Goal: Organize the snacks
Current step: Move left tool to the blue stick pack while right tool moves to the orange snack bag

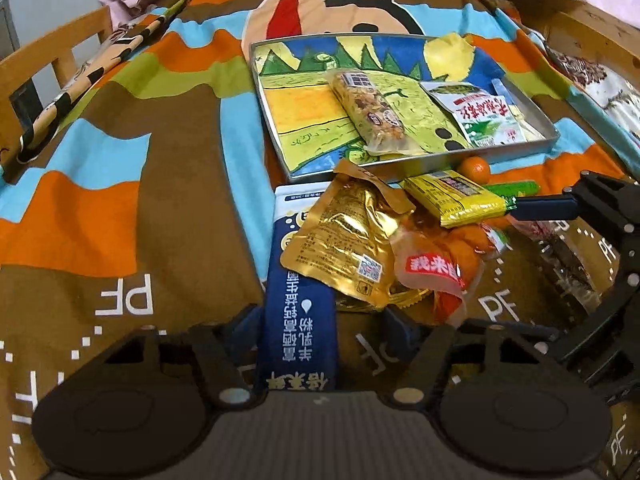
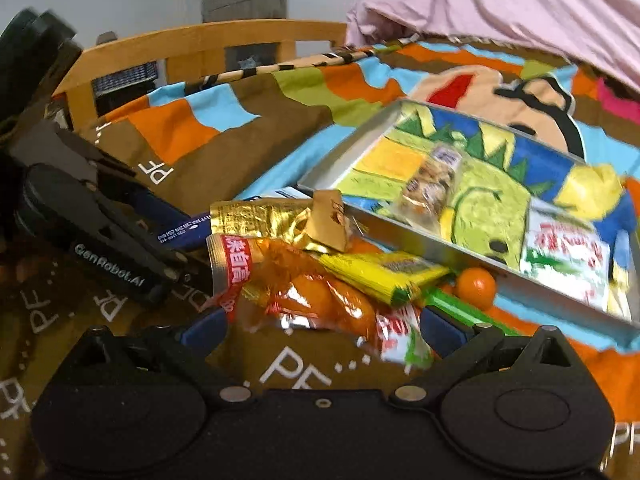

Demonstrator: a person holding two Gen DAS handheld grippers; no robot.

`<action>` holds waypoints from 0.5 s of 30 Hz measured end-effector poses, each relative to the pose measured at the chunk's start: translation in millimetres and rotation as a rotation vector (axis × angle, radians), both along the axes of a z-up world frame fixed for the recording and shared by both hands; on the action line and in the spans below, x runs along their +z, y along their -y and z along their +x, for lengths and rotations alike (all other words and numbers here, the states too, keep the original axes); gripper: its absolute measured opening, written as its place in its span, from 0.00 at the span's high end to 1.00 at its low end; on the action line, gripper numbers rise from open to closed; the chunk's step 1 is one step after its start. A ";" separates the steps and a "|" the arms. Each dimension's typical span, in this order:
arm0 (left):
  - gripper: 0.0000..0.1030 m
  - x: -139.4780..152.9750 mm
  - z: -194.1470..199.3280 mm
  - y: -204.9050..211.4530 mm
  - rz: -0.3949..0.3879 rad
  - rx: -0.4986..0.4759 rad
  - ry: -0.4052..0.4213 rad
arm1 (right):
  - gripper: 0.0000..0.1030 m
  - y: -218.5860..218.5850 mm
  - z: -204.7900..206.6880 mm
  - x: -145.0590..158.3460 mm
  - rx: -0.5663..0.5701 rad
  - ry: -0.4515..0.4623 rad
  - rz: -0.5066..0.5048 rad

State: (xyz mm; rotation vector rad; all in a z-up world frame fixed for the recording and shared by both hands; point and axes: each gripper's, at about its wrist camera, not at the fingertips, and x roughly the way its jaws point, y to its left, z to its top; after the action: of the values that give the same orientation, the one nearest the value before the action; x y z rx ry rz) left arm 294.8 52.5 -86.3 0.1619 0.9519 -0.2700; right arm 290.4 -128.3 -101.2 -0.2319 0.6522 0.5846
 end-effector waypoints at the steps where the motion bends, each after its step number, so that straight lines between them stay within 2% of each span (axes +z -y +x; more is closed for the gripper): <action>1: 0.35 -0.8 1.8 -2.2 -0.009 0.014 -0.003 | 0.01 -3.0 2.0 -0.4 0.012 0.016 -0.012; 5: 0.36 0.9 6.2 -12.9 -0.080 0.067 -0.013 | 0.00 -11.7 14.4 -9.1 0.010 0.024 -0.055; 8: 0.39 -0.1 8.3 -14.4 -0.096 0.076 -0.015 | 0.01 -5.1 19.3 -10.2 -0.011 0.001 0.012; 12: 0.55 0.1 6.8 -7.5 -0.090 0.047 -0.025 | 0.16 -0.7 17.5 -8.3 -0.039 -0.008 0.025; 15: 0.57 3.7 3.3 -3.1 -0.086 0.038 -0.032 | 0.27 5.6 16.4 -8.1 -0.061 -0.073 0.070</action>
State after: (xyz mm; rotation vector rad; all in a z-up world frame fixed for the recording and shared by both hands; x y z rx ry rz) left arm 298.1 55.5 -82.7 0.0609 0.9722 -0.2781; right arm 306.8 -133.9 -109.3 -0.1248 0.7058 0.5587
